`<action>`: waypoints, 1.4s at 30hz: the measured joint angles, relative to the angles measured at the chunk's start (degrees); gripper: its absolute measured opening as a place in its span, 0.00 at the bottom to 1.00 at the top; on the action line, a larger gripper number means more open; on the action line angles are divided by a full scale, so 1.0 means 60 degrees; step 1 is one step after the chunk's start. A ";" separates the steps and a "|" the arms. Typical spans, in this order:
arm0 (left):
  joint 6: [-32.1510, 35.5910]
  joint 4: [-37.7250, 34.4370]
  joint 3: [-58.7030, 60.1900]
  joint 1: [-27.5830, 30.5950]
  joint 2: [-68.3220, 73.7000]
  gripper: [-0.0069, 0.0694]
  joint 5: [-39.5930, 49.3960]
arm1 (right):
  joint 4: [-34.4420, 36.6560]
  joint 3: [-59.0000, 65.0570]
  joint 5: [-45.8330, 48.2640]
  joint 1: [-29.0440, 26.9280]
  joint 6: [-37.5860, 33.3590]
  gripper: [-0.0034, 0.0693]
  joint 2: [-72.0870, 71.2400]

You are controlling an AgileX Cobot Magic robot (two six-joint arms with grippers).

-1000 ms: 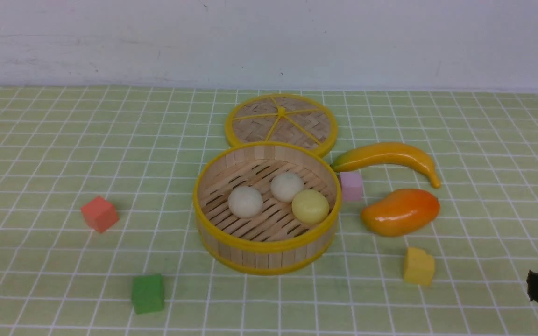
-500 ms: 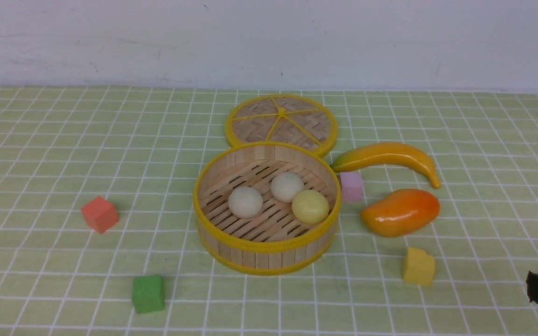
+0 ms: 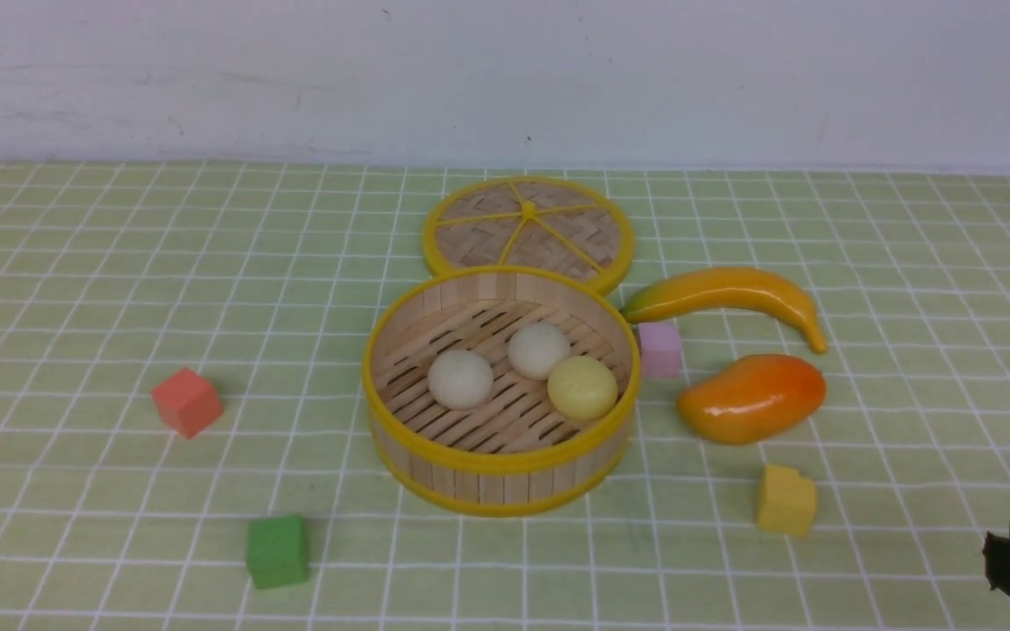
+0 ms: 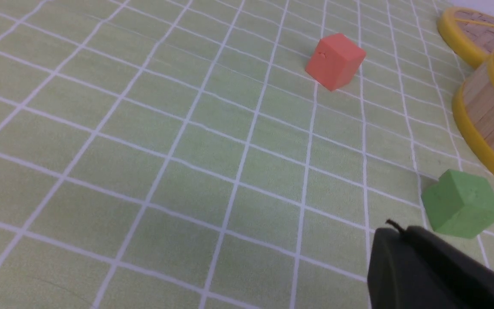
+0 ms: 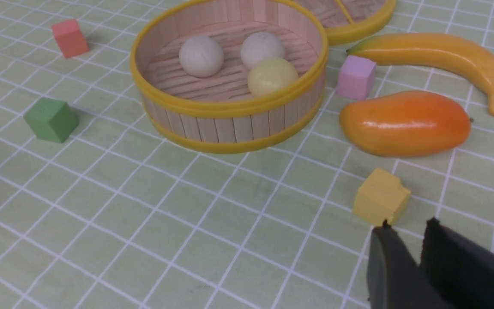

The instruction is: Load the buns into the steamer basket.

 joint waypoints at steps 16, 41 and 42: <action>0.0003 -0.0008 0.0000 0.0000 0.0000 0.10 0.0000 | 0.0000 0.0000 0.0016 0.0000 0.0000 0.23 0.0000; 0.0003 -0.0008 0.0000 0.0000 0.0000 0.11 -0.0009 | -0.0877 0.3709 0.0031 -0.3378 -0.0468 0.26 -0.4116; 0.0003 -0.0008 0.0000 0.0000 0.0000 0.12 -0.0011 | -0.0878 0.3891 0.0178 -0.3421 -0.0477 0.26 -0.4408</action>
